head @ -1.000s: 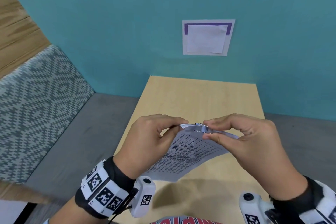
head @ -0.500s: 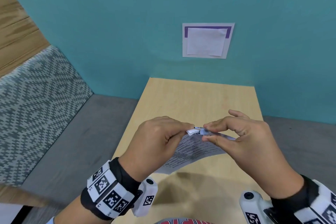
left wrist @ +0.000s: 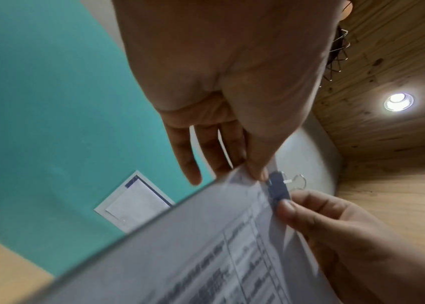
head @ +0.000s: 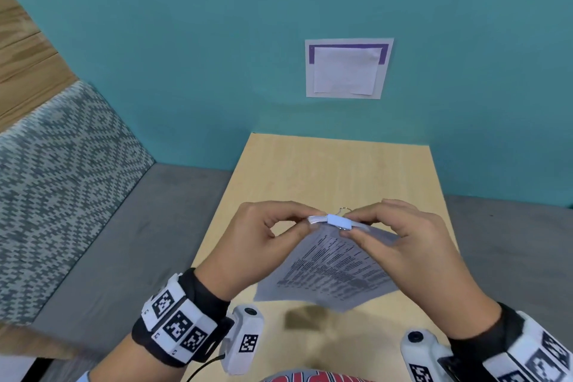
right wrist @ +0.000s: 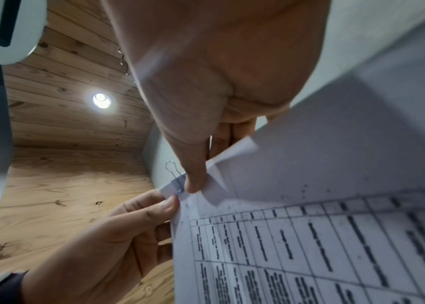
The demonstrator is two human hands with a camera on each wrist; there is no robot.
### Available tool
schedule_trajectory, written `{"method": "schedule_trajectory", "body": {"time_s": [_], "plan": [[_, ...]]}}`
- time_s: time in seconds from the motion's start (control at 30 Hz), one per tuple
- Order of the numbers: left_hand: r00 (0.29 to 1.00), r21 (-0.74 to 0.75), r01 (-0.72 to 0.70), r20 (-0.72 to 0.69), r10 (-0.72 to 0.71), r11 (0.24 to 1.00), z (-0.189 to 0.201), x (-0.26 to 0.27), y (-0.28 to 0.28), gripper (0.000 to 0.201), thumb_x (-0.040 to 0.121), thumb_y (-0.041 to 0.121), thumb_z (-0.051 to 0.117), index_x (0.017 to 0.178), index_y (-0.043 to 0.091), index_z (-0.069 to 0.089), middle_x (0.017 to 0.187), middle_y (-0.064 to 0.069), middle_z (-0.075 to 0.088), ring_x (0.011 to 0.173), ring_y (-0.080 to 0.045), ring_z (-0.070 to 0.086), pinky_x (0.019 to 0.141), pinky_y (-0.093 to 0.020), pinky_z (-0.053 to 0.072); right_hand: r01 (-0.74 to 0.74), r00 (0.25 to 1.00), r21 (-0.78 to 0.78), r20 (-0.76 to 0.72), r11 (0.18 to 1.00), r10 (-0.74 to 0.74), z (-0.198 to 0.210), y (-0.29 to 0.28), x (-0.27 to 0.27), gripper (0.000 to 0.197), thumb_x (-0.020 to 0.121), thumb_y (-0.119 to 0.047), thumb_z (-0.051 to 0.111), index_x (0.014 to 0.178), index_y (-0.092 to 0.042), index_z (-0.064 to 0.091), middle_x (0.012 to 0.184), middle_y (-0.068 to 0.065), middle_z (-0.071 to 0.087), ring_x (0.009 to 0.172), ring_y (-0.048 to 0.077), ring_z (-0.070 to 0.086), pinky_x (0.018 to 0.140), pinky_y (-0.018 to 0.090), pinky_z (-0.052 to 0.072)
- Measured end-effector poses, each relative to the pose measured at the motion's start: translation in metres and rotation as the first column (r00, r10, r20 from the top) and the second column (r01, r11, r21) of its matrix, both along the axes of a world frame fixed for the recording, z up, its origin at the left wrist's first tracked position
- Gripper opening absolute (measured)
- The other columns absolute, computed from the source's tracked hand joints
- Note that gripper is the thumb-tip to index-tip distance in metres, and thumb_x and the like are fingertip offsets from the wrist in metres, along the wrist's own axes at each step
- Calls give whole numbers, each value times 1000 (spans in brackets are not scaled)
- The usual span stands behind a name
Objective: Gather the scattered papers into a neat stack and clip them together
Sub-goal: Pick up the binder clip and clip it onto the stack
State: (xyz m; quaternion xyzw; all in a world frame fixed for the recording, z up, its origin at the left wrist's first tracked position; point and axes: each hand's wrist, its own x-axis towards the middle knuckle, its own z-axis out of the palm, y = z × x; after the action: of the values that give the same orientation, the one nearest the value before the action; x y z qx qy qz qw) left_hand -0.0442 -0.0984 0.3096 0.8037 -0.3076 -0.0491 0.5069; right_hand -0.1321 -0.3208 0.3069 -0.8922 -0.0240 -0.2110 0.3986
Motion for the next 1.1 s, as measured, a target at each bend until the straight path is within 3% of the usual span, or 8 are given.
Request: {"method": "schedule_trajectory", "body": {"time_s": [0.17, 0.37, 0.57, 0.67, 0.77, 0.87, 0.97, 1.1], "plan": [[996, 33, 72, -50, -70, 997, 7, 4, -5, 17, 88, 32, 85, 103, 25, 85, 97, 12, 82, 98, -12, 77, 94, -22, 56, -25, 1000, -141, -18, 990, 23, -19, -1, 5, 11, 86, -35, 74, 92, -29, 81, 86, -21, 78, 76, 3, 67, 96, 41, 52], [999, 143, 48, -19, -46, 989, -1, 17, -27, 6, 90, 27, 83, 84, 25, 83, 80, 10, 80, 77, -6, 73, 78, -19, 57, -14, 999, -236, -31, 972, 7, -30, 0, 13, 8, 89, -30, 74, 96, -32, 77, 88, -19, 77, 82, 5, 69, 104, 34, 45], [793, 137, -28, -601, 105, 990, -20, 40, -41, 12, 93, 16, 77, 82, 11, 76, 69, 1, 72, 61, -11, 57, 69, -23, 48, -22, 1000, -254, 0, 967, 22, -45, 1, 14, 17, 86, -12, 83, 96, -25, 78, 89, -14, 77, 81, 9, 67, 95, 34, 47], [807, 278, 61, -579, 117, 959, -31, 40, -40, 5, 95, 15, 70, 94, 17, 74, 83, 5, 72, 69, -8, 59, 62, -16, 45, -27, 999, -250, 11, 968, 30, -46, -1, 15, 14, 88, -15, 78, 97, -26, 78, 89, -14, 77, 81, 9, 63, 89, 28, 44], [823, 190, 24, -561, 88, 981, -37, 37, -38, 19, 101, 25, 68, 90, 14, 77, 90, 10, 76, 80, 0, 66, 70, -11, 48, -20, 1000, -254, -27, 967, 13, -46, -4, 19, 12, 88, -17, 79, 95, -26, 79, 85, -13, 77, 79, 13, 67, 86, 26, 44], [862, 103, 36, -507, 21, 994, -35, 29, -36, 50, 98, 53, 68, 88, 5, 77, 81, 0, 73, 76, -11, 62, 75, -23, 46, -8, 999, -249, -51, 969, -5, -45, -6, 26, 7, 87, -22, 78, 93, -25, 80, 81, -12, 77, 77, 17, 69, 80, 23, 42], [936, 141, 83, -351, -28, 987, -38, 22, -34, 37, 87, 59, 77, 91, 23, 82, 88, -2, 80, 86, -28, 69, 77, -34, 52, -25, 992, -237, -126, 971, -5, -42, -7, 30, 7, 90, -23, 79, 95, -28, 81, 81, -13, 78, 78, 17, 68, 76, 26, 45], [958, 204, 93, -284, -32, 975, -44, 24, -33, 21, 84, 48, 83, 93, 29, 82, 87, 1, 80, 89, -24, 72, 87, -46, 58, -39, 961, -141, -277, 989, -2, -35, -11, 34, 4, 90, -29, 79, 92, -30, 82, 80, -12, 78, 79, 8, 69, 76, 31, 54]]}}
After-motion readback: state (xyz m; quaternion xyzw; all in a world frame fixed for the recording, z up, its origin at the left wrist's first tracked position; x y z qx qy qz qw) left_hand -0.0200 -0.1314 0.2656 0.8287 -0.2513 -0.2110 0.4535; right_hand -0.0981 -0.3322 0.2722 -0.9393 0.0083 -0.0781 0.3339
